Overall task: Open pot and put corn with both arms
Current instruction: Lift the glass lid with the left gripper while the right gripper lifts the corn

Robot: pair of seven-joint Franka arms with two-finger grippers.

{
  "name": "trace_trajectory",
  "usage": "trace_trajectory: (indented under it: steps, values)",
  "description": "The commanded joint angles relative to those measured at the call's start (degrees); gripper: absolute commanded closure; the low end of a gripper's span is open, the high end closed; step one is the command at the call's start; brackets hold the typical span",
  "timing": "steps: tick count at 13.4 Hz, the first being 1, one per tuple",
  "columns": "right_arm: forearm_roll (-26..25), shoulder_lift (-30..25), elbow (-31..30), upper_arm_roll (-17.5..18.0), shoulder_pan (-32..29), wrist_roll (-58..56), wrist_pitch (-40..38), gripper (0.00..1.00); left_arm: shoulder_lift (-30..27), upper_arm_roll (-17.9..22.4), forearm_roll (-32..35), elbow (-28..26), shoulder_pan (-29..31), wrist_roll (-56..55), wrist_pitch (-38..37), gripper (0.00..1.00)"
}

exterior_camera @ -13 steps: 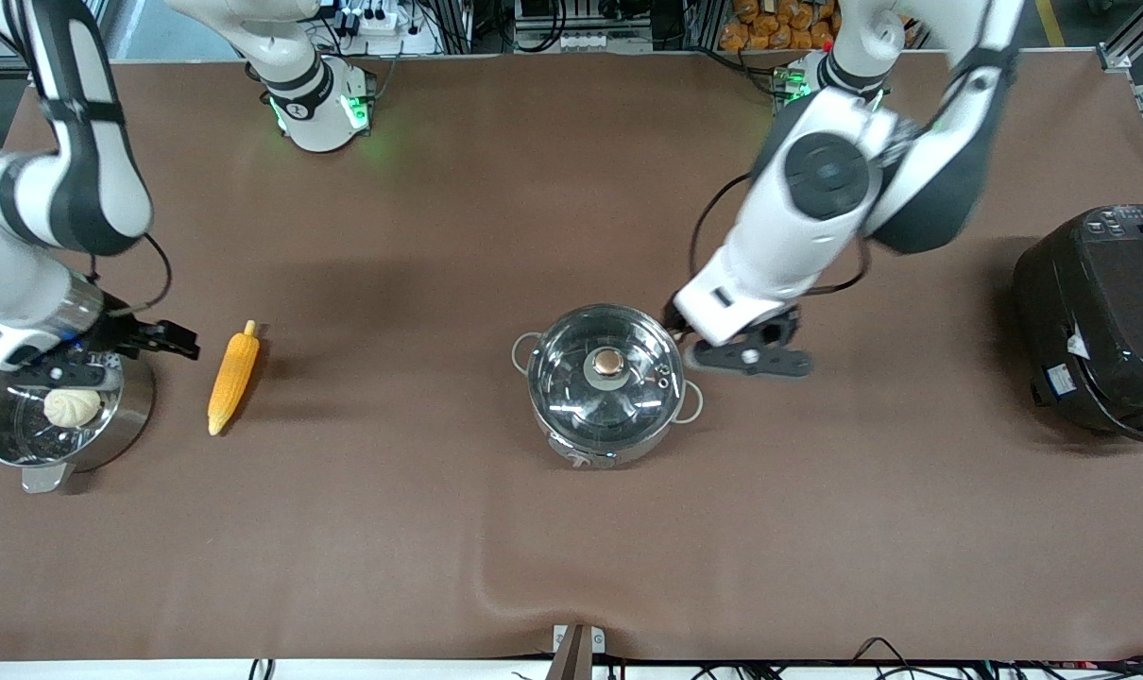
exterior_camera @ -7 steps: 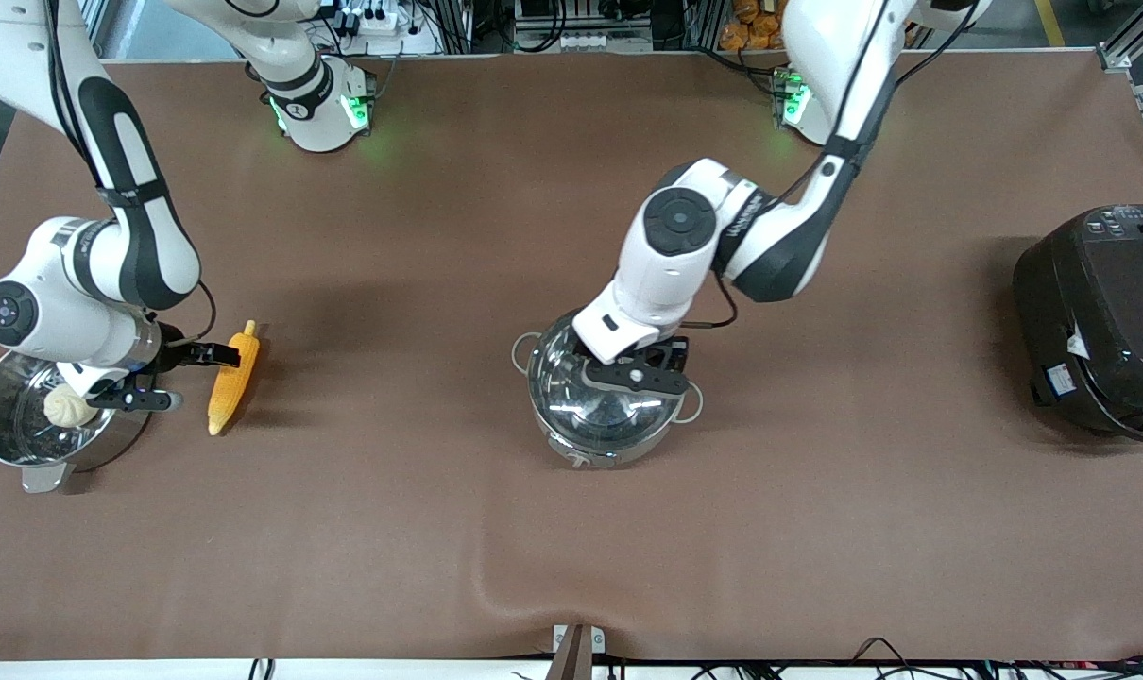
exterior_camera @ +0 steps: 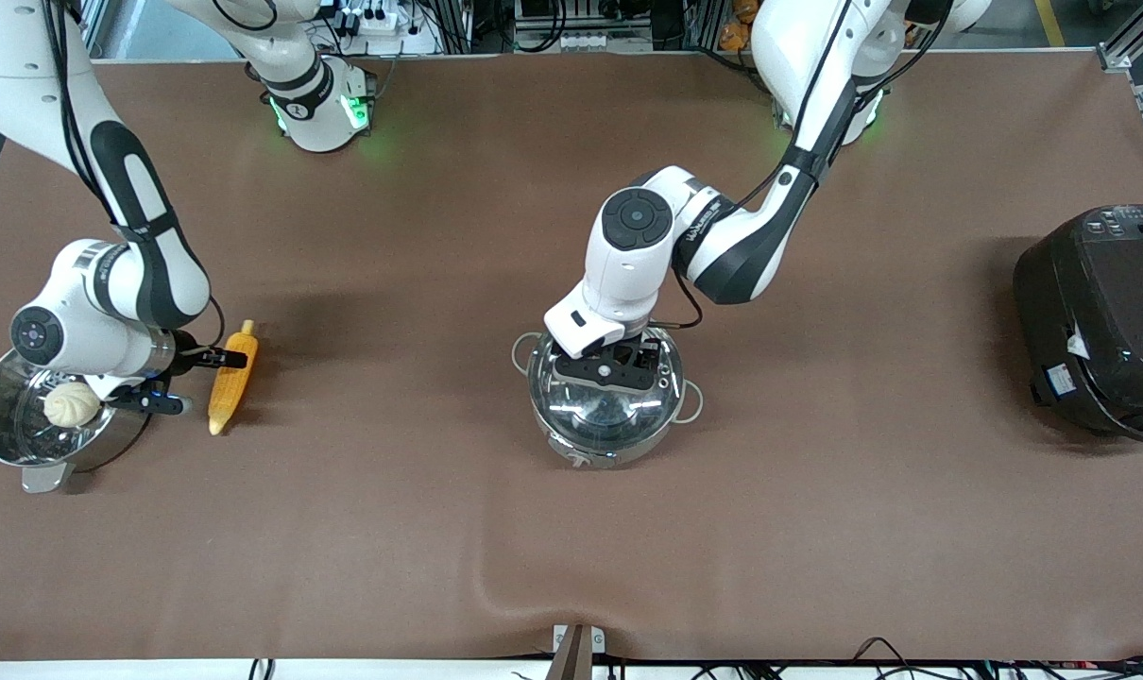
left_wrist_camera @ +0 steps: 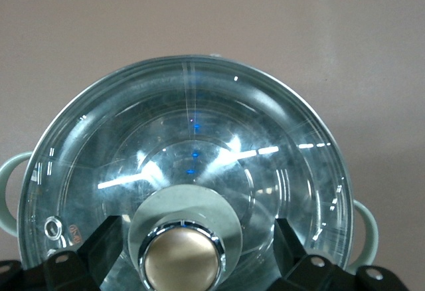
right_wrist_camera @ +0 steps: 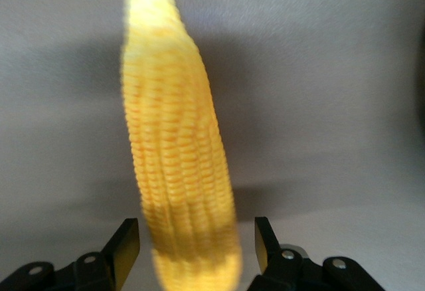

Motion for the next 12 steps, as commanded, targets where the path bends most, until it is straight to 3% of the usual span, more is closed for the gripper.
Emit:
trace_trajectory:
  steps: [1,2,3,4,5,7,9,12]
  values:
    - [0.63,1.69,1.56,0.75,-0.16,0.79,-0.07,0.32,-0.17,0.64,1.53,0.61,-1.03,-2.63,-1.05,0.0]
    - [0.63,1.69,1.57,0.75,-0.07,0.79,-0.16,0.37,-0.17,0.64,1.62,0.61,-0.94,-3.25,-2.02,0.0]
    - [0.55,1.69,1.91,0.75,0.1,0.7,-0.42,0.54,-0.17,0.64,1.53,0.61,-0.85,-4.12,-3.5,0.24]
    - [0.54,1.26,2.35,0.75,0.63,0.18,-0.77,0.8,-0.52,0.64,1.53,0.61,-0.85,-4.48,-5.17,0.61]
    - [0.37,0.12,2.79,0.75,1.24,-0.09,-1.73,0.94,-0.7,0.64,1.62,0.61,-0.5,-4.22,-6.84,1.0]
    - [-0.68,-1.9,7.43,0.67,3.69,0.26,-8.55,0.99,-0.96,0.64,1.62,0.53,-0.5,-4.04,-8.7,1.0]
    - [-5.76,-2.87,13.92,0.66,6.6,0.44,-15.41,0.99,-1.23,0.64,1.62,0.53,-0.33,-4.13,-8.97,1.0]
    - [-6.31,-3.84,21.24,0.93,9.68,-2.88,-24.22,0.99,-3.59,0.64,1.01,0.7,-0.24,-4.04,-11.15,1.0]
